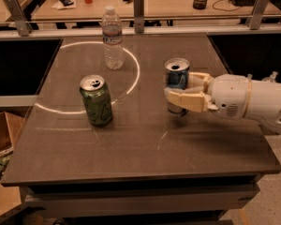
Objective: Place redbull can upright
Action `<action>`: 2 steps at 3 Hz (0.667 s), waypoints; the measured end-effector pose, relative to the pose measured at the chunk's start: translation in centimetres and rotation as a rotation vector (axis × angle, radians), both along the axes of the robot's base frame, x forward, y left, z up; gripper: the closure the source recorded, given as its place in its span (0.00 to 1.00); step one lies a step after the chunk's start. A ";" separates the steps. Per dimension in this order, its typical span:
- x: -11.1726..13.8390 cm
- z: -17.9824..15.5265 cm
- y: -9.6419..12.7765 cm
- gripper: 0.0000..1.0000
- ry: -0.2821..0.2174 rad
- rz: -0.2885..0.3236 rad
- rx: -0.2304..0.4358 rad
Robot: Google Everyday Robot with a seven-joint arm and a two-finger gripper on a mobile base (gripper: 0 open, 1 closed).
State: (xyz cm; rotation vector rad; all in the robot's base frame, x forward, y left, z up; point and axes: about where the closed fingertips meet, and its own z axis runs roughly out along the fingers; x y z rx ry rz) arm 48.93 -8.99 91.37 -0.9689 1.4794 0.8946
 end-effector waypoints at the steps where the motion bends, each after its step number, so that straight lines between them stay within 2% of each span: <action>1: -0.8 -1.2 -0.6 1.00 0.016 -0.016 0.038; 2: -1.2 -1.9 -0.8 1.00 0.010 -0.032 0.119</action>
Offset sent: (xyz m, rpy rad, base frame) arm -0.0172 -0.0161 -0.0264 0.2383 -0.0053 -0.0603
